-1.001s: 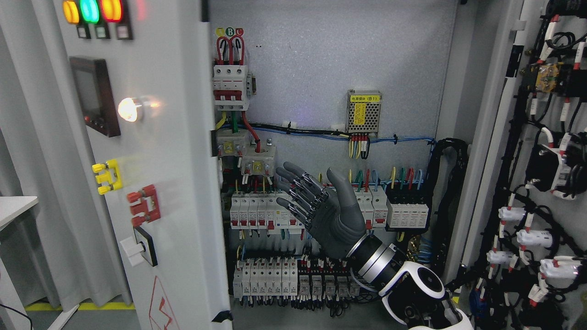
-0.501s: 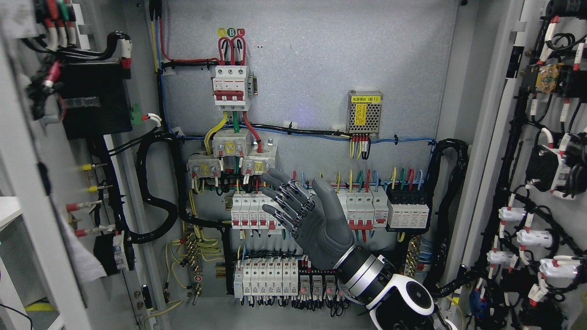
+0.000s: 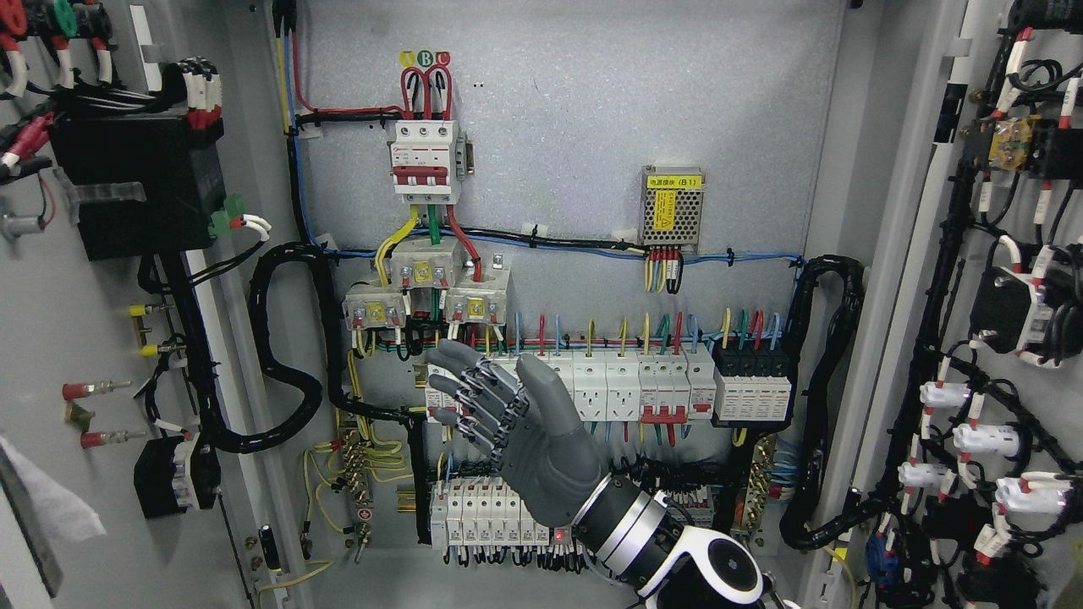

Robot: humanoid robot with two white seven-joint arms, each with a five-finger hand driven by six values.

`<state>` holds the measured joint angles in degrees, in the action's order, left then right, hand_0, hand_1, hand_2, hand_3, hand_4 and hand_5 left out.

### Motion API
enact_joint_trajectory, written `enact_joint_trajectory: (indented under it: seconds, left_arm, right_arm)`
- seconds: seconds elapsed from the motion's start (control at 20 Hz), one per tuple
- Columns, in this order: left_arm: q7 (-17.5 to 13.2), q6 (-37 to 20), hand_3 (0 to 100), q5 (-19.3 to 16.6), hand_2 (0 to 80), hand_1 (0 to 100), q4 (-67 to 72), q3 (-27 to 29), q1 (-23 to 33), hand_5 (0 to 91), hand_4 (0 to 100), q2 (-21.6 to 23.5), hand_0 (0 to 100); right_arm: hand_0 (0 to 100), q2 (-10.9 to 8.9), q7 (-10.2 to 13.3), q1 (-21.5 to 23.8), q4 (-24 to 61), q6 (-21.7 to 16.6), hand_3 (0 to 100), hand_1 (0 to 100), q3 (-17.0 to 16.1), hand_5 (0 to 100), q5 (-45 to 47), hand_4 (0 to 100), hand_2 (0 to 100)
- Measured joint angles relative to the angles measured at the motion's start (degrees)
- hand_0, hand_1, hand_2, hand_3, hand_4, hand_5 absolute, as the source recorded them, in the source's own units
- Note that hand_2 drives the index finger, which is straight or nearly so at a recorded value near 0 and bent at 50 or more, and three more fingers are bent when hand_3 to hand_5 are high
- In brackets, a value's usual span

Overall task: Open door with both hands
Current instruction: 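Push the meter door farther open with the right hand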

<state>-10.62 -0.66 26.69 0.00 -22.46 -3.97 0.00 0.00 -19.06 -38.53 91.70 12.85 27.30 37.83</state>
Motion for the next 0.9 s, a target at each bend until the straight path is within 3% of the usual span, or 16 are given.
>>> enact_joint_trajectory:
  seconds: [0.9]
  left_arm:
    - [-0.5, -0.2, 3, -0.1, 2.7, 0, 0.0, -0.1, -0.2, 0.0, 4, 0.0, 30]
  right_arm:
    - [22, 0.00, -1.1, -2.1, 3.1, -0.1, 0, 0, 13.6, 0, 4.7, 0, 0]
